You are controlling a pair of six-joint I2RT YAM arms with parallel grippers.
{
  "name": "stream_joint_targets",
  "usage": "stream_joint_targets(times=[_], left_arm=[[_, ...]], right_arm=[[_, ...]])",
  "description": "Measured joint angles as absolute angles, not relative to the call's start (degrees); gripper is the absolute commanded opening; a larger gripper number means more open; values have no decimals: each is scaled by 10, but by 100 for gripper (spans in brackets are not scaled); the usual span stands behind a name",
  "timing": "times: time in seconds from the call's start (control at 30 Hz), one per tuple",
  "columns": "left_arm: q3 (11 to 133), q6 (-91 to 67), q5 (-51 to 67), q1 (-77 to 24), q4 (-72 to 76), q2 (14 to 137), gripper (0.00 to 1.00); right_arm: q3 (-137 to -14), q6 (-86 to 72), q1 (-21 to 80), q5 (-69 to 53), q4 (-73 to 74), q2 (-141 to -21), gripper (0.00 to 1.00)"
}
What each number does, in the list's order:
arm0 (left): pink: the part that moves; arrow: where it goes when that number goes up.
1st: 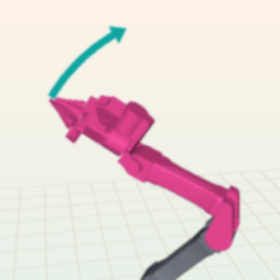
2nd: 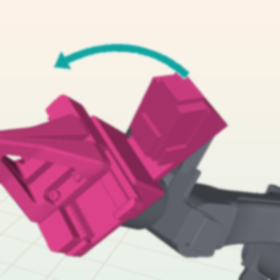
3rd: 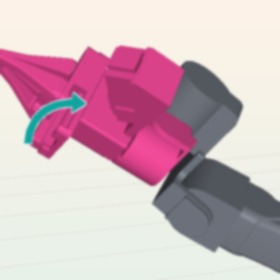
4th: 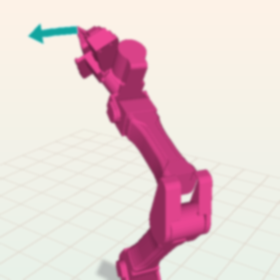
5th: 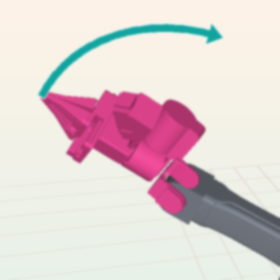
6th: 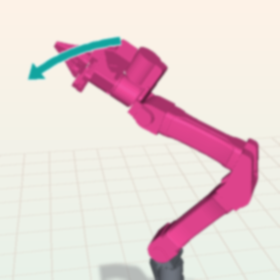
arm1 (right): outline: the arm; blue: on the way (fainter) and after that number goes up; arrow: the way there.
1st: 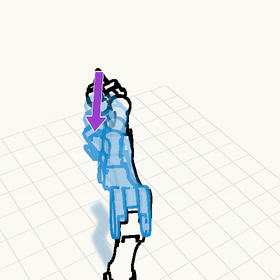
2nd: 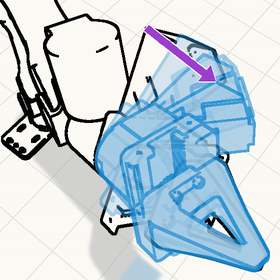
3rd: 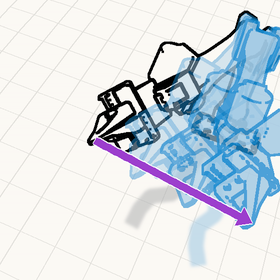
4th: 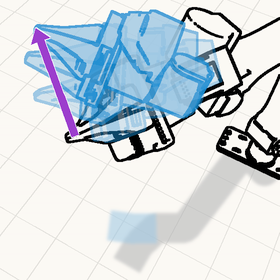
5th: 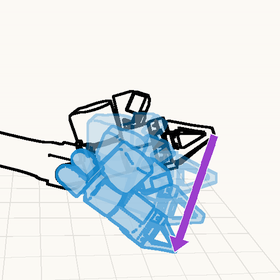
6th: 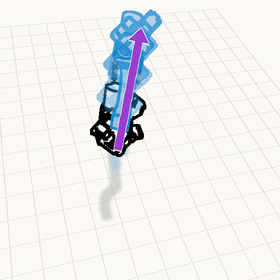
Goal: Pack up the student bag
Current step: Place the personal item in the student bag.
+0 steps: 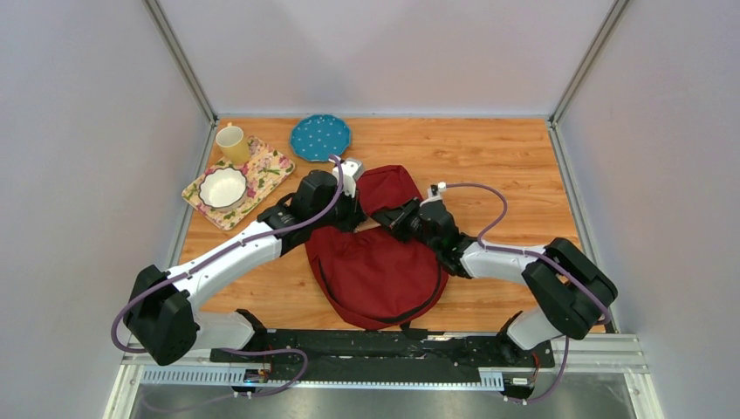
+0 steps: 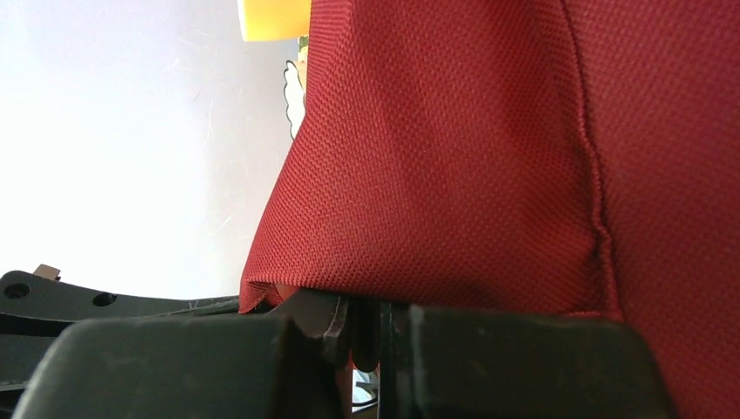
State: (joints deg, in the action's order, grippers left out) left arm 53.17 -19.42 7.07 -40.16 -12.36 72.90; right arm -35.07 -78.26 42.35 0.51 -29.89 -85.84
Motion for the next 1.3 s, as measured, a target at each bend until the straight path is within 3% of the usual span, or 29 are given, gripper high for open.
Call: stream_joint_targets(times=[0.23, 0.27, 0.33, 0.47, 0.63, 0.83, 0.97, 1.3], left_arm=[[531, -195, 72, -402, -125, 729, 0], [530, -195, 72, -402, -125, 729, 0], [530, -195, 70, -402, -125, 729, 0], [530, -194, 68, -401, -125, 728, 0], [530, -194, 69, -401, -125, 728, 0], [530, -194, 70, -401, -125, 727, 0], [530, -194, 70, -400, -125, 727, 0], [530, -194, 78, -397, -130, 727, 0]], right_arm=[[-347, -794, 431, 23, -306, -859, 0], [-351, -795, 432, 27, -305, -860, 6], [-366, -795, 433, 36, -303, -870, 8], [-370, -795, 435, 48, -306, -880, 41], [-356, -775, 440, 50, -278, -847, 48], [-333, -762, 441, 53, -247, -788, 27], [-333, -764, 441, 50, -238, -787, 0], [-378, -765, 440, 49, -265, -856, 0]])
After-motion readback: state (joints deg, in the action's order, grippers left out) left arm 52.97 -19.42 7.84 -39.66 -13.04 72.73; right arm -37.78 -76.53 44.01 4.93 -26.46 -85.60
